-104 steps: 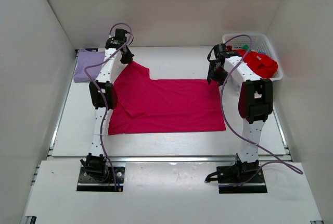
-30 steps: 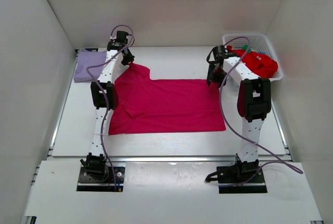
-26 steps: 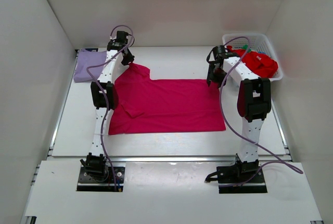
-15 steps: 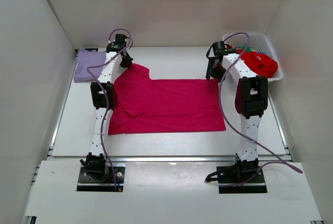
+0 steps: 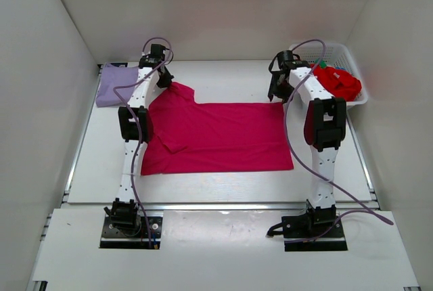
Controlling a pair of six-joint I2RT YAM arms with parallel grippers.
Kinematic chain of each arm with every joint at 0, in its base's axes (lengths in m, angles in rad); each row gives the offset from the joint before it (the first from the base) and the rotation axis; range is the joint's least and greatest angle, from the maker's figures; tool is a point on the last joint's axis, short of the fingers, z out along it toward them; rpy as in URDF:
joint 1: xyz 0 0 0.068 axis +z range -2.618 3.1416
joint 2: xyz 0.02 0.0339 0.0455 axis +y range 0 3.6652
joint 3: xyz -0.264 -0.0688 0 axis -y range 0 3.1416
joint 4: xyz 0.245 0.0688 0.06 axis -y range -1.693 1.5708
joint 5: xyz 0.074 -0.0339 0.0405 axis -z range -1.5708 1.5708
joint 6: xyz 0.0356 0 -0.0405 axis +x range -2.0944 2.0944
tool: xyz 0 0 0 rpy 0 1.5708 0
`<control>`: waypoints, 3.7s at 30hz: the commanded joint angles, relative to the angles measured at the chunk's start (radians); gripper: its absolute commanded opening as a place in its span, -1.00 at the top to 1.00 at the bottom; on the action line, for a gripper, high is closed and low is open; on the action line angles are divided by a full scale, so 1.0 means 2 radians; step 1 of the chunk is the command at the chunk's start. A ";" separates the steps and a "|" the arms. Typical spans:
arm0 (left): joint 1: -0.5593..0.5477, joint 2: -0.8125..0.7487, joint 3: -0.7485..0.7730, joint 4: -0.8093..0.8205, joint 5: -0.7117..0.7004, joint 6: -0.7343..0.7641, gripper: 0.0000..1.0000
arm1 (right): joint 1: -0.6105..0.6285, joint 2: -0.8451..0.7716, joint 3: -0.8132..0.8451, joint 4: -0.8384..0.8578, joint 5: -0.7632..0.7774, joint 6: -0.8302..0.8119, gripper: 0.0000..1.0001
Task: Fold and stack the t-shirts
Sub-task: Grap the side of the flattened tshirt furthest away from the robot with both arms, then fold the other side of the tshirt into a rectangle
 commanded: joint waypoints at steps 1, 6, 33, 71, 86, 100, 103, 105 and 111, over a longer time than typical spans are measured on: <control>-0.005 -0.026 0.012 0.006 0.009 0.011 1.00 | -0.009 0.031 0.053 0.002 0.014 0.012 0.09; -0.006 -0.038 0.012 0.006 0.019 0.012 1.00 | -0.013 0.113 0.156 -0.061 0.032 0.013 0.07; 0.002 -0.073 0.012 -0.010 0.036 0.018 1.00 | 0.005 0.170 0.313 -0.206 0.071 0.034 0.18; 0.012 -0.216 0.008 -0.170 0.039 0.079 1.00 | 0.012 -0.014 0.139 -0.181 0.046 -0.008 1.00; -0.013 -0.289 -0.099 -0.181 0.008 0.087 1.00 | 0.014 -0.172 -0.199 0.012 0.020 -0.031 1.00; -0.038 -0.399 -0.298 -0.172 -0.039 0.088 1.00 | 0.011 -0.190 -0.231 0.042 0.006 -0.068 0.98; -0.045 -0.441 -0.365 -0.149 -0.059 0.084 1.00 | 0.012 -0.196 -0.236 0.045 0.003 -0.071 0.99; -0.045 -0.493 -0.430 -0.092 -0.059 0.082 1.00 | 0.011 -0.201 -0.245 0.049 0.003 -0.070 1.00; -0.038 -0.564 -0.589 0.002 -0.046 0.075 1.00 | 0.014 -0.209 -0.261 0.058 0.000 -0.081 1.00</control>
